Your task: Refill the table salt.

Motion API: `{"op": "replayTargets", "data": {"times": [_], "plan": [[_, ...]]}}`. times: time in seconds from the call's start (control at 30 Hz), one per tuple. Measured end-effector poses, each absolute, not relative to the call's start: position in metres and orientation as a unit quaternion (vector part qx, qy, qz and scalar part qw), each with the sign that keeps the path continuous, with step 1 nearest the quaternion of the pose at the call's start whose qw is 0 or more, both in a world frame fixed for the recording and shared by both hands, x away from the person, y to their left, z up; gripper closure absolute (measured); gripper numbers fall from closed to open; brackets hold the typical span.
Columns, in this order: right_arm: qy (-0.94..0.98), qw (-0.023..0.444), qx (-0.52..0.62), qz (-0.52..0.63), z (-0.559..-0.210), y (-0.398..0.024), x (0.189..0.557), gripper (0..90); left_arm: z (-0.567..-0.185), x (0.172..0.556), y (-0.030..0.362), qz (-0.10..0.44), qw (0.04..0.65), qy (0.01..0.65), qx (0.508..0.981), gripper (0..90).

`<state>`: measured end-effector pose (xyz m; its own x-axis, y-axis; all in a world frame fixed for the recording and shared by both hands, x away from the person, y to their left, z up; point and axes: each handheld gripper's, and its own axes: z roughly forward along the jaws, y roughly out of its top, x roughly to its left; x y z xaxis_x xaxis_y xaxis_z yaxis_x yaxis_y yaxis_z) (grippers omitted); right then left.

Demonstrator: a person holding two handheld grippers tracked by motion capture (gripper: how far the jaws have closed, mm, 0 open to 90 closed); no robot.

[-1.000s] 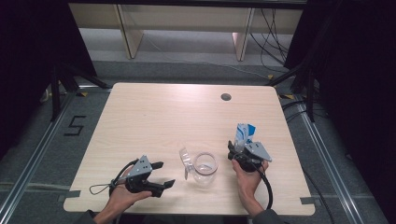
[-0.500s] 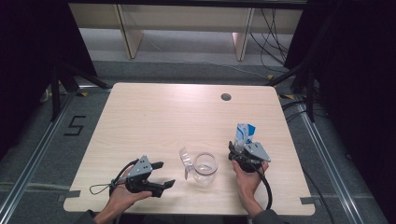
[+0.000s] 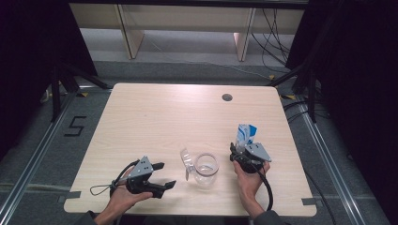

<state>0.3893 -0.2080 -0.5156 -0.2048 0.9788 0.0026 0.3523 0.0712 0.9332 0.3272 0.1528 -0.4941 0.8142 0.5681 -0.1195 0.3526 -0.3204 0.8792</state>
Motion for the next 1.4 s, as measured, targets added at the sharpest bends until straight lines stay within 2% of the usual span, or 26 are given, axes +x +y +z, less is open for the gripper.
{"op": "replayTargets", "data": {"times": [0.5,0.53,0.57,0.67,0.9,1.17,1.4], "plan": [[0.645,0.351,0.52,0.435,-0.5153,-0.2071,0.391,31.4,-0.4941,0.3274,0.1531,0.107,0.505,0.284,0.808,19.8],[0.648,0.367,0.514,0.426,-0.5159,-0.2084,0.3923,31.1,-0.4942,0.3272,0.1528,0.106,0.505,0.284,0.808,19.8],[0.649,0.357,0.518,0.427,-0.5156,-0.2075,0.3917,30.3,-0.4943,0.3272,0.1527,0.106,0.505,0.284,0.808,19.8],[0.644,0.367,0.513,0.433,-0.5157,-0.2079,0.393,28.2,-0.4941,0.3271,0.1526,0.105,0.506,0.283,0.808,19.9],[0.647,0.366,0.509,0.433,-0.5154,-0.2073,0.3946,30.9,-0.4942,0.3264,0.1517,0.101,0.508,0.288,0.806,20.1],[0.654,0.366,0.5,0.434,-0.5151,-0.2082,0.3962,38.5,-0.4923,0.3272,0.1533,0.11,0.5,0.278,0.813,21.1],[0.665,0.348,0.496,0.436,-0.512,-0.2114,0.397,40.3,-0.4927,0.3278,0.153,0.105,0.507,0.28,0.808,21.3]]}}
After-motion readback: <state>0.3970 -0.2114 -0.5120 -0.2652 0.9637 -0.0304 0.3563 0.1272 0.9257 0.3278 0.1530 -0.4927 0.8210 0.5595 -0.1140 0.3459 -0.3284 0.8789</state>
